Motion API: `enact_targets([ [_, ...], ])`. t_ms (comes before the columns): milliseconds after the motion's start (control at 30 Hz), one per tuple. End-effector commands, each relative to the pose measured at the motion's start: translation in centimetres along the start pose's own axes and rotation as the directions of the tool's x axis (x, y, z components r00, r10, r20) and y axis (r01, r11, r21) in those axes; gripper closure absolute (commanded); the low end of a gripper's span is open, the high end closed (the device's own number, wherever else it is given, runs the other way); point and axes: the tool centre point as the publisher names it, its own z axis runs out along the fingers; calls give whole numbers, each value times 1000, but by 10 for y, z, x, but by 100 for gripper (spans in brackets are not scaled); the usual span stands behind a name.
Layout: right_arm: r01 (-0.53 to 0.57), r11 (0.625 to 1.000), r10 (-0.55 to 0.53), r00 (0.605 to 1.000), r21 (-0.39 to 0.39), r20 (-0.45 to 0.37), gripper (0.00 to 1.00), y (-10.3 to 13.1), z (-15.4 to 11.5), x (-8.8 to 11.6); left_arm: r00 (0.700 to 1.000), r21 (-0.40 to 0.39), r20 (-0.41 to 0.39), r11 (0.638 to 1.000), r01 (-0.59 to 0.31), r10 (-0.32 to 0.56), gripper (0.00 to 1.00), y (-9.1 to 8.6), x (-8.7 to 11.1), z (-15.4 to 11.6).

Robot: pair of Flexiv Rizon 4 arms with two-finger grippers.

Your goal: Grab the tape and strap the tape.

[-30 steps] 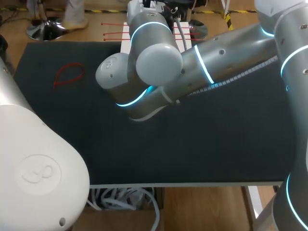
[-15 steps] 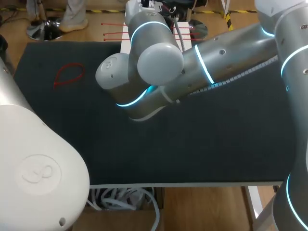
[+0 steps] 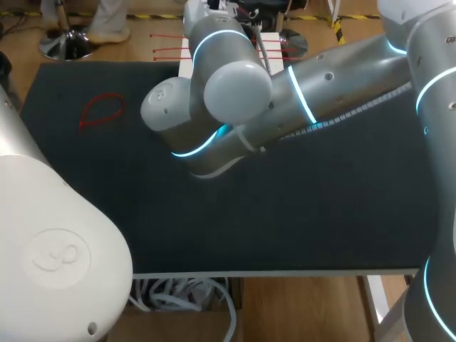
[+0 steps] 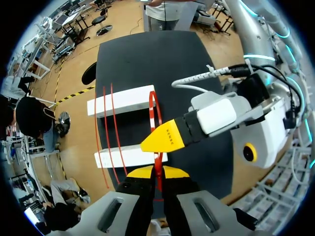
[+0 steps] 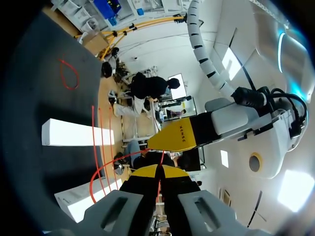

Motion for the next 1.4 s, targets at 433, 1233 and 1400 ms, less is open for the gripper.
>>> enact_targets([
  [433,1,1000,-1,1000,-3,-12,100,-1,0,-2,1000,-3,-2,1000,1,-1,100,-2,0,-1],
  [1233,-27,1000,27,1000,-4,-11,82,-7,-5,-1,1000,-3,-2,1000,1,-1,100,-2,0,-1],
  [1400,-26,1000,26,1000,-8,-11,93,-7,-7,-1,1000,-3,-2,1000,1,-1,100,-2,0,-1],
])
